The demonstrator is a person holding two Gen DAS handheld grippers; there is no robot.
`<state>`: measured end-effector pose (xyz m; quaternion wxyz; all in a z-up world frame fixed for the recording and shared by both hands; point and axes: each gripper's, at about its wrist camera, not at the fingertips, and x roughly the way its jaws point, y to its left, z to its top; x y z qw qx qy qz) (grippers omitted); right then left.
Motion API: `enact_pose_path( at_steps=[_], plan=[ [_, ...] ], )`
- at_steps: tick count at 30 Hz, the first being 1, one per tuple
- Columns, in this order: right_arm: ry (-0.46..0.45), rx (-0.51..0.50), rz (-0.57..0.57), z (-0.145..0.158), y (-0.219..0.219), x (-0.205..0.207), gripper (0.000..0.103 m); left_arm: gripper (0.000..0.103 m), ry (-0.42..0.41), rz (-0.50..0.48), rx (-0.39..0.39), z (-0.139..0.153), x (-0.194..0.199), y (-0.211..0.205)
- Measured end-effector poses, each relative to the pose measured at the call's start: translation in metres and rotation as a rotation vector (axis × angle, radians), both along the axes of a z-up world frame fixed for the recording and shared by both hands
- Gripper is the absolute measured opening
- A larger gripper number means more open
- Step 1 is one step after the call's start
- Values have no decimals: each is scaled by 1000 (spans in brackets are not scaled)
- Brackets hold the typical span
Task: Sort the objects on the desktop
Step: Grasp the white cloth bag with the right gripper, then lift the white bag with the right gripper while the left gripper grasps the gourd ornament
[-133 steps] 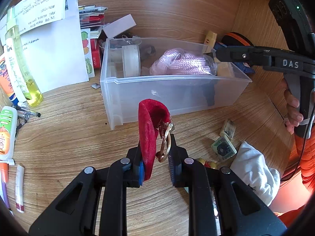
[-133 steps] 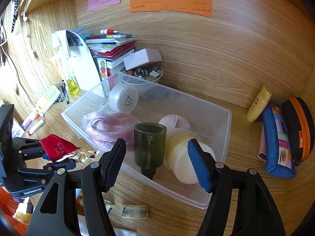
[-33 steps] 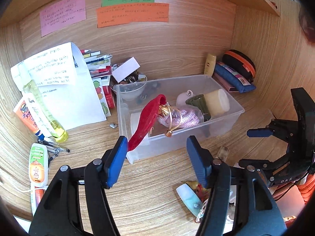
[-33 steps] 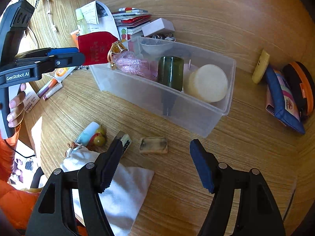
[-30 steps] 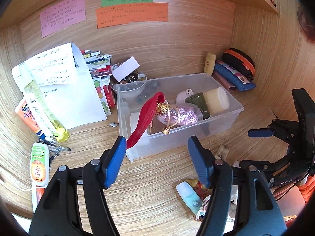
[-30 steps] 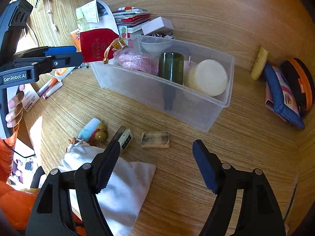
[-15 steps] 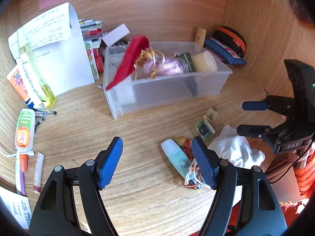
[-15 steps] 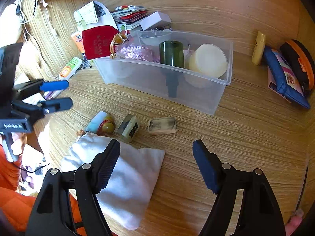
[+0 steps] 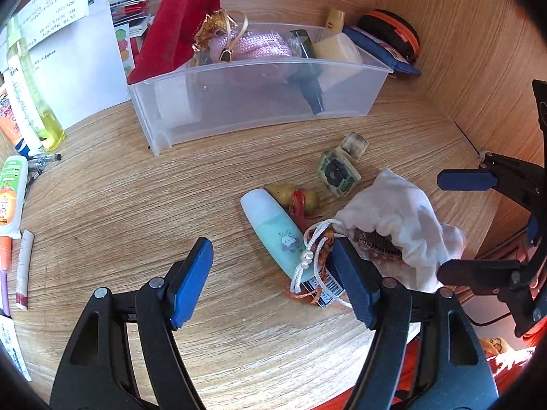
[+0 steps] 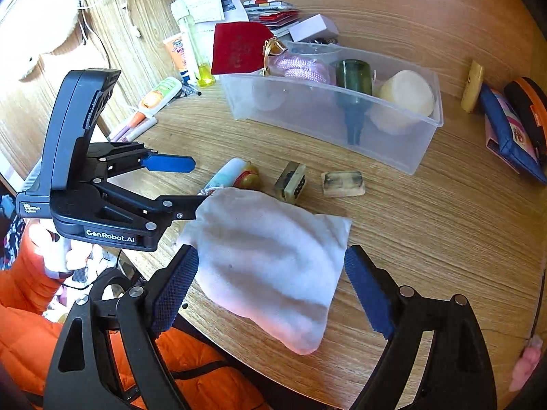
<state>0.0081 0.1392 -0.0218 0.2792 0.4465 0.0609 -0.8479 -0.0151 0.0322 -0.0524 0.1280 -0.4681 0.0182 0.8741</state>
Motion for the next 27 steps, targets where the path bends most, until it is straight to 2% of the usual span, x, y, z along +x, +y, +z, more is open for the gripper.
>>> enact_pose_path(
  at_steps=[8, 11, 14, 15, 17, 20, 22, 27],
  plan=[
    [-47, 12, -17, -22, -14, -10, 87, 72, 1, 19, 25, 2, -5, -6],
    [-21, 50, -10, -31, -20, -10, 87, 72, 21, 30, 44, 12, -5, -14],
    [-2, 31, -7, -33, -17, -10, 86, 72, 36, 28, 56, 21, -10, -16],
    [-1, 23, -10, -33, -15, -10, 85, 72, 43, 27, 51, 23, -12, -16],
    [10, 28, -18, -33, -11, -11, 68, 72, 49, 24, 54, 25, -18, -13],
    [-7, 3, -22, -31, 1, -12, 55, 72, 40, 8, 80, 25, -26, -8],
    [-18, -10, -41, -29, 10, -14, 52, 70, 31, 0, 80, 23, -31, -4],
    [-5, 8, -98, -28, 36, -15, 51, 55, -4, -23, 84, 12, -38, 10]
  ],
)
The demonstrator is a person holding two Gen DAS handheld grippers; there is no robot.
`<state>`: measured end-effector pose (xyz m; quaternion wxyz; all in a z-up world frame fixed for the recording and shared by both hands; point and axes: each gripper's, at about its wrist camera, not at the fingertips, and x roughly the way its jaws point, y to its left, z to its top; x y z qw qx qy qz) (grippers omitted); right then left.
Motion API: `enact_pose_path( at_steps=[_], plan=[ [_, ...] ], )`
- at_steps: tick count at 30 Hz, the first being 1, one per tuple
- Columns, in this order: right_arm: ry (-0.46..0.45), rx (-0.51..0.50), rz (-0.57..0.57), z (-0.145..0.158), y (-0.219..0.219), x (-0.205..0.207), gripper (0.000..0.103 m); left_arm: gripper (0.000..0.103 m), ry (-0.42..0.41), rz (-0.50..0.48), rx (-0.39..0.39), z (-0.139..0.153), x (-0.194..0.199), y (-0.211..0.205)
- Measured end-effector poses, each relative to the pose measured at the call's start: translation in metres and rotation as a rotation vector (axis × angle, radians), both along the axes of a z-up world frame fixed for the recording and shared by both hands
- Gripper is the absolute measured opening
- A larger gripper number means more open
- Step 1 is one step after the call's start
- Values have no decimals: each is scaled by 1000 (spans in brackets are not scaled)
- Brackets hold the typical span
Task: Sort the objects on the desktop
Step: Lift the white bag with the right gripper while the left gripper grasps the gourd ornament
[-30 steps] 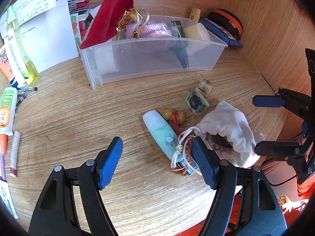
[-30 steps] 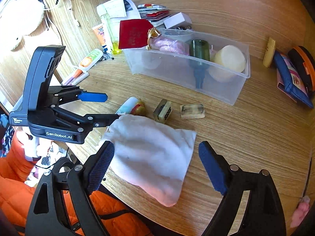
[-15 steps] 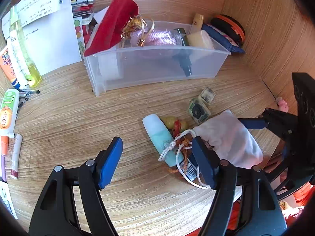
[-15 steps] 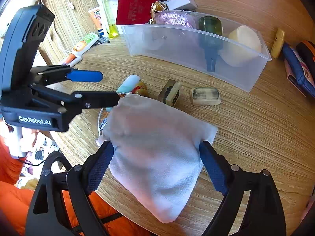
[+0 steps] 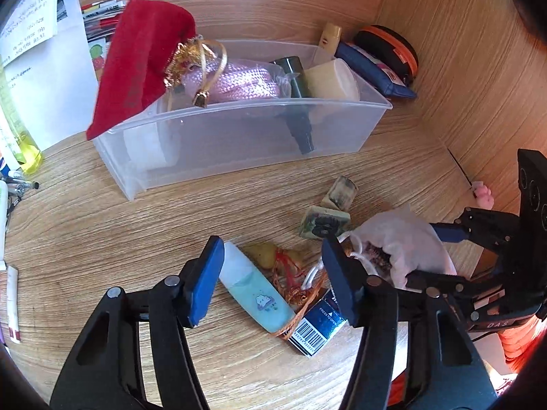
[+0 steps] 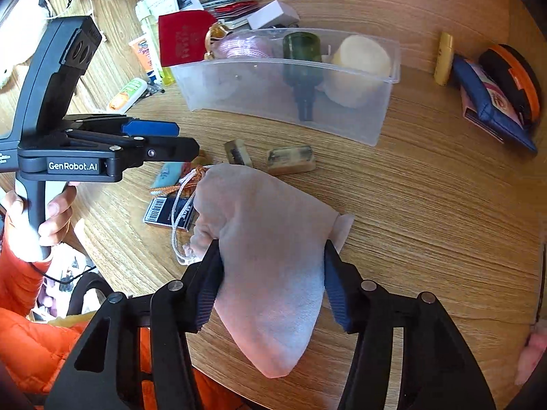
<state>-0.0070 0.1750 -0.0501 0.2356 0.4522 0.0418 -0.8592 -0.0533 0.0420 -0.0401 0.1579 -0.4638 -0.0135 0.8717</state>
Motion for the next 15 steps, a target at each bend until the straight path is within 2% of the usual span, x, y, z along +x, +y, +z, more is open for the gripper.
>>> enact_pose_path(
  at_steps=[3, 9, 13, 15],
  plan=[
    [8, 11, -37, 0, 13, 0, 51, 51, -6, -21, -23, -6, 0, 9],
    [11, 4, -76, -1, 30, -2, 51, 51, -6, -47, -96, -16, -2, 27],
    [16, -5, -78, 0, 38, 1, 51, 51, -6, -37, -98, -18, -10, 26],
    [21, -4, -80, 2, 35, -2, 51, 43, 9, -27, -110, -19, -13, 26]
  ],
)
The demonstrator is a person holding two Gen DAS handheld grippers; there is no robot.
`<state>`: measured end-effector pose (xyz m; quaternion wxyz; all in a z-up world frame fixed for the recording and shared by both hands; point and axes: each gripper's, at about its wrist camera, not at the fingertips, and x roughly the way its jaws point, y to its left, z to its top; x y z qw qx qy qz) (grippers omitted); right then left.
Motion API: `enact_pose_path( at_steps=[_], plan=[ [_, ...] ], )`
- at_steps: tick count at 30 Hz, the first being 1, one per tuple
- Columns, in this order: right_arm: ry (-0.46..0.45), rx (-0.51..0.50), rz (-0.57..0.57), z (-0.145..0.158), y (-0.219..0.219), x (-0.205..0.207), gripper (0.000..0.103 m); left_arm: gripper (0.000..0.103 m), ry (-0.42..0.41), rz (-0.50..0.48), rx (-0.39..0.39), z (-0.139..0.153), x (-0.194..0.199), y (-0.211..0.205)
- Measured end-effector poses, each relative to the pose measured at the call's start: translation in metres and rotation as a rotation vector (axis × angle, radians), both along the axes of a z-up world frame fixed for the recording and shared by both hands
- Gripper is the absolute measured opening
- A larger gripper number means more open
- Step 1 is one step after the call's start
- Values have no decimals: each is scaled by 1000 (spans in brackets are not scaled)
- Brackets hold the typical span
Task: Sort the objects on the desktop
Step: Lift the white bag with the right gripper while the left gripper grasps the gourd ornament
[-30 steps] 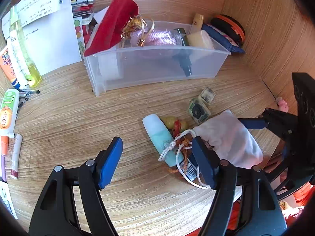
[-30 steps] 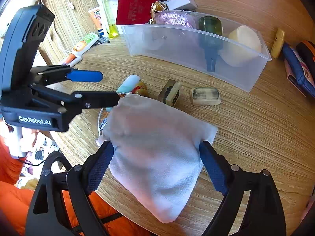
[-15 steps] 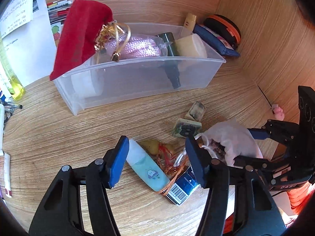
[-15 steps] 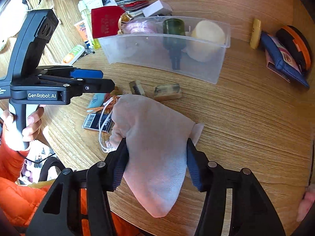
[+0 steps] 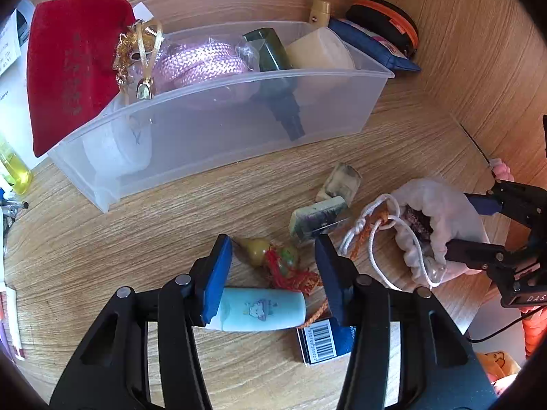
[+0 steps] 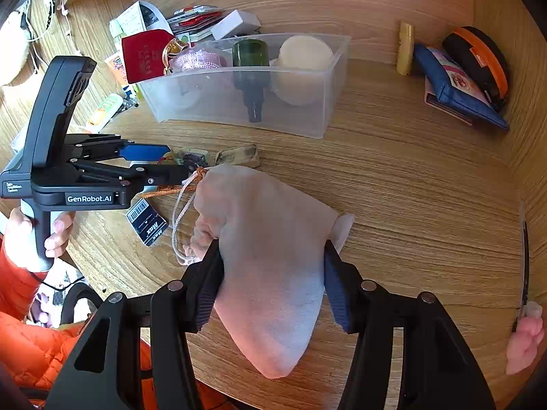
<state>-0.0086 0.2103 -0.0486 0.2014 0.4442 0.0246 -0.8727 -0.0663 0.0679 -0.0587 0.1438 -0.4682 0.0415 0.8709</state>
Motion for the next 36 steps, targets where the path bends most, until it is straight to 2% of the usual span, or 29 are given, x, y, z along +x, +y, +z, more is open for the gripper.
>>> enact_pose_path(
  at_steps=[1, 4, 7, 17, 23, 27, 28, 29, 30, 31, 33, 36],
  plan=[
    [2, 1, -4, 1, 0, 0, 51, 39, 12, 4, -17, 0, 0, 0],
    [8, -16, -12, 5, 3, -1, 50, 39, 25, 7, -11, 0, 1, -2],
    [22, -40, -20, 15, 7, -4, 41, 39, 39, 20, 8, 5, 5, -9],
    [82, -29, -28, 37, 0, -14, 26, 39, 152, 83, 112, 58, 21, -46],
    [119, -38, -35, 54, -2, -20, 16, 39, 202, 102, 141, 77, 26, -52],
    [108, -15, -21, 58, -5, -23, 17, 39, 203, 97, 163, 79, 29, -56],
    [96, -7, -18, 57, -6, -23, 22, 39, 197, 93, 164, 77, 28, -54],
    [82, 10, -25, 54, -7, -22, 44, 39, 187, 87, 166, 73, 28, -51],
    [74, 30, -34, 52, -7, -22, 60, 39, 176, 81, 167, 69, 27, -49],
    [87, 38, -41, 50, -7, -19, 85, 39, 164, 73, 168, 65, 27, -46],
    [121, 68, -42, 47, -8, -12, 89, 39, 140, 61, 169, 57, 27, -41],
    [105, 142, -44, 35, -14, -15, 90, 39, 103, 40, 177, 45, 26, -33]
  ],
)
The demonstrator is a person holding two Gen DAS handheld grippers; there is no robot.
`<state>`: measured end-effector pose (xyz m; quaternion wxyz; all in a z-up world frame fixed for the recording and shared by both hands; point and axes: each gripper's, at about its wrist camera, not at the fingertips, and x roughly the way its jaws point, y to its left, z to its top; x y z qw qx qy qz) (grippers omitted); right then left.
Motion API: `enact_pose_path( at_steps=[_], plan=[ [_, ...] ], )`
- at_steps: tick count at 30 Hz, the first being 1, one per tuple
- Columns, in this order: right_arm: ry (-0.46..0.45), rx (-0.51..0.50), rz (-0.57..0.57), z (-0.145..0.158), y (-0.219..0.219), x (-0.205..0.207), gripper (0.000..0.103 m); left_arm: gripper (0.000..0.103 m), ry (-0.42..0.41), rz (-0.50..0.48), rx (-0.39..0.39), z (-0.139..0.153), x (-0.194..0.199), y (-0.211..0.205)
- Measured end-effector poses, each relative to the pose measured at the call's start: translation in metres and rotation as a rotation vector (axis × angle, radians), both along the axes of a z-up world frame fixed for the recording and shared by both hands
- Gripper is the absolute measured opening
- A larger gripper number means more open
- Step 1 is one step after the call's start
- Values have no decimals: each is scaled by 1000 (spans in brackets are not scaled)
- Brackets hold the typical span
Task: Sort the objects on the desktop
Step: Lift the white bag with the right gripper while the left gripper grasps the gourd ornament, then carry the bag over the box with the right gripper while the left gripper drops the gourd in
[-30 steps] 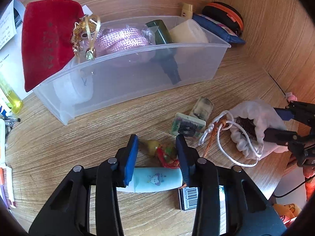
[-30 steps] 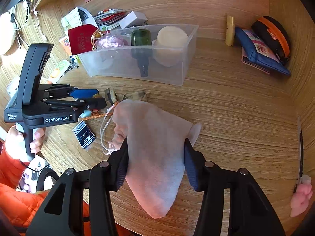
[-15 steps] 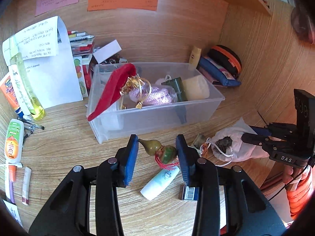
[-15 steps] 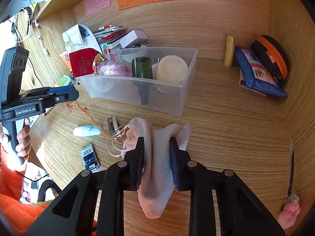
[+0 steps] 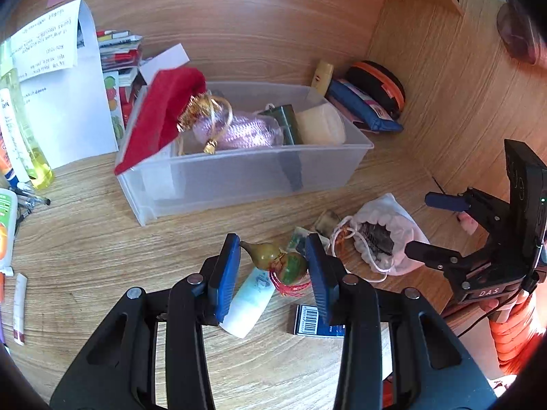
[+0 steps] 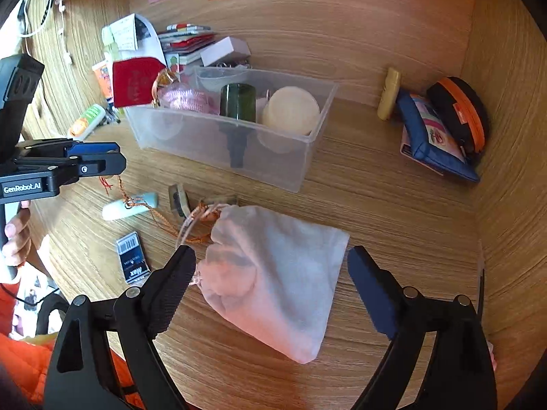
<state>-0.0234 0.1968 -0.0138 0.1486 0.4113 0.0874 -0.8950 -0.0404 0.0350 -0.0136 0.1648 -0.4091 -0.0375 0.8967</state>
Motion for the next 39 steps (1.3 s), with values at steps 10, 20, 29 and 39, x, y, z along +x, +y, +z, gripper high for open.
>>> enact_pose_path(
  at_steps=[10, 20, 29, 39],
  plan=[
    [-153, -39, -44, -41, -6, -38, 101, 39, -43, -23, 18, -18, 4, 9],
    [-75, -62, -27, -31, 0, -33, 52, 39, -23, -11, 45, -13, 2, 3],
    [40, -65, -21, 10, 1, -14, 50, 39, 63, -11, 45, 21, 4, 1],
    [162, -103, 11, 67, -14, -30, 50, 39, 147, 3, -23, 56, -14, 1]
  ],
)
